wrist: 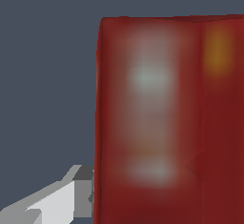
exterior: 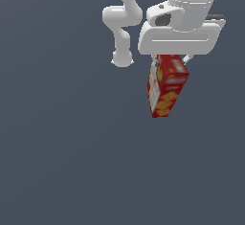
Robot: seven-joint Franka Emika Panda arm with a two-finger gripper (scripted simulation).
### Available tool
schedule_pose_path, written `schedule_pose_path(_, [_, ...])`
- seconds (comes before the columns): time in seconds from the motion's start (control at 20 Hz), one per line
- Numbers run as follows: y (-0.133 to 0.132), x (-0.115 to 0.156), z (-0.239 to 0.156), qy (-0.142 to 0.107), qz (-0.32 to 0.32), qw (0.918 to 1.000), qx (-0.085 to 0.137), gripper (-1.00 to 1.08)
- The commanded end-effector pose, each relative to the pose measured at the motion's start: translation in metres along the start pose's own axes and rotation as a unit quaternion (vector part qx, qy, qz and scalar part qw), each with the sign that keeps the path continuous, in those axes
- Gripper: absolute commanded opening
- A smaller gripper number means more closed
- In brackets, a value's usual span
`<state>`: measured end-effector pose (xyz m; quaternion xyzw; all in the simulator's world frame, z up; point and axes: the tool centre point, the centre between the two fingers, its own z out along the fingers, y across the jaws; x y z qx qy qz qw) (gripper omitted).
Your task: Pick up the object and move it to a goal position.
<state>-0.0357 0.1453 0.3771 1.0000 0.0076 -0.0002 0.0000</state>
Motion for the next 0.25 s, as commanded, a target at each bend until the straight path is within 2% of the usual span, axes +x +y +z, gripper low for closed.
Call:
schedule_pose_path(0.0, [-0.0022, 0.0022, -0.0053, 0.000, 0.000, 1.0000, 0.000, -1.00])
schedule_pose_path(0.2, [-0.0033, 0.0033, -0.0078, 0.000, 0.000, 1.0000, 0.000, -1.00])
